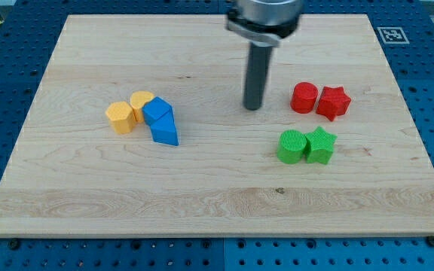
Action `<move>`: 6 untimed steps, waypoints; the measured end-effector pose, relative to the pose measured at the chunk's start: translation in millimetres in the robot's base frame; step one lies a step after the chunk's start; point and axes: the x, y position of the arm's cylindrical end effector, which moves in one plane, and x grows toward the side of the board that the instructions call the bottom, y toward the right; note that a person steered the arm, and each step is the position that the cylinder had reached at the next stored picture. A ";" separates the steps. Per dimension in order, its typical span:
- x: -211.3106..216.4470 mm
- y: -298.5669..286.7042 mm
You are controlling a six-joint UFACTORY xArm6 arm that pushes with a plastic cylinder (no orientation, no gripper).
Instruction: Push the yellow blocks slightly to the downwards
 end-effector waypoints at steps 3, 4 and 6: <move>-13.7 -145.8; -13.7 -156.2; -8.5 -153.7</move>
